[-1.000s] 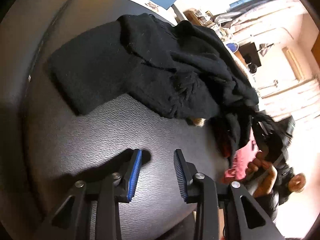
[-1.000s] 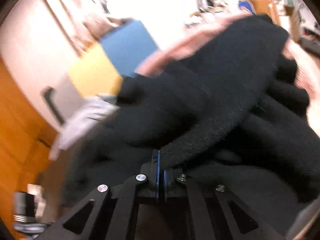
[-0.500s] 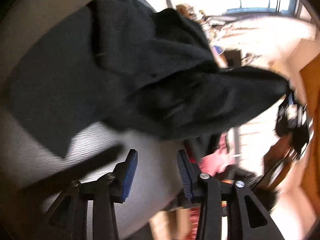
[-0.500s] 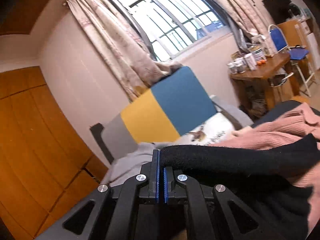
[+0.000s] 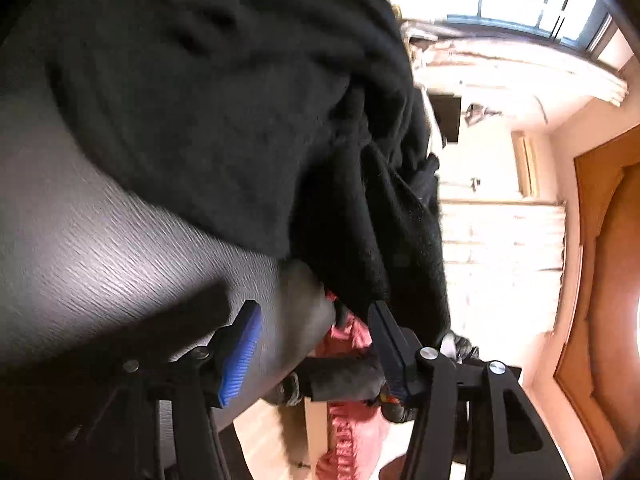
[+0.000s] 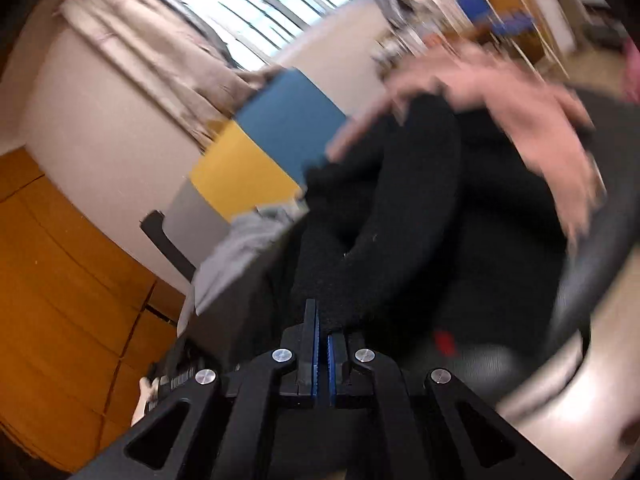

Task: Fold clothes

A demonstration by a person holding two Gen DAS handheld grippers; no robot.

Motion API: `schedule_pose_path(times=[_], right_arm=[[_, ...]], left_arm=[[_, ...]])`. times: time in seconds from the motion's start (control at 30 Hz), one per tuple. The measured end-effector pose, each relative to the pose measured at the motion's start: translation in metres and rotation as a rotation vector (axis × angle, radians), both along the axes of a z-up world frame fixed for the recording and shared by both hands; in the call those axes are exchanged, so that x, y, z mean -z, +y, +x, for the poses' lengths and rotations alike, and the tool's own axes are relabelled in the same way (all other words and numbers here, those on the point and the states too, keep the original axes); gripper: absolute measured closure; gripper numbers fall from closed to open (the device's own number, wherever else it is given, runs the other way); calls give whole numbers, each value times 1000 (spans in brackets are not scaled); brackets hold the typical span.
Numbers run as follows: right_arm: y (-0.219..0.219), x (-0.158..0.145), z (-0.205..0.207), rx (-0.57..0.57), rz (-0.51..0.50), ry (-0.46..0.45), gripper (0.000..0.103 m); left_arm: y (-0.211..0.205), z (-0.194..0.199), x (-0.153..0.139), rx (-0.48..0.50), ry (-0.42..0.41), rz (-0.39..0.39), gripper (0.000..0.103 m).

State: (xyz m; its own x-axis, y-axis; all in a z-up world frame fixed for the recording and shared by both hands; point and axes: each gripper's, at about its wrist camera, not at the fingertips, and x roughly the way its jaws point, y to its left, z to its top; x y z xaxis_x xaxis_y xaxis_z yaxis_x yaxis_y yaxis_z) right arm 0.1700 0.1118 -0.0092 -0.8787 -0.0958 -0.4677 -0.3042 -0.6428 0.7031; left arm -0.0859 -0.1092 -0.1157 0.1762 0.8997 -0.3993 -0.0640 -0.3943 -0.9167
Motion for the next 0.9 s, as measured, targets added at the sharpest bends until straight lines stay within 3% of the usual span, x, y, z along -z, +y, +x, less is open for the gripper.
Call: schedule_pose_path(times=[0.2, 0.37, 0.5, 0.57, 0.67, 0.77, 0.87, 0.9], right_arm=[[-41, 7, 4, -146, -86, 48, 99], [-67, 33, -8, -275, -114, -39, 99], [-67, 52, -3, -245, -118, -120, 99], [-58, 54, 4, -208, -130, -110, 99], [-63, 51, 3, -246, -92, -112, 99], [-80, 51, -8, -309, -50, -141, 99], [-100, 52, -19, -383, -30, -131, 99], [-107, 53, -22, -405, -27, -128, 99]], left_arm=[[12, 12, -5, 17, -54, 84, 36], [2, 10, -2, -31, -100, 110, 35], [3, 18, -5, -9, -71, 100, 34], [3, 22, -6, 1, -57, 95, 33], [4, 29, -8, 18, -35, 87, 33], [16, 40, -9, 88, 24, 16, 33], [29, 51, -10, 166, 87, -64, 43], [33, 55, -11, 192, 108, -90, 60]])
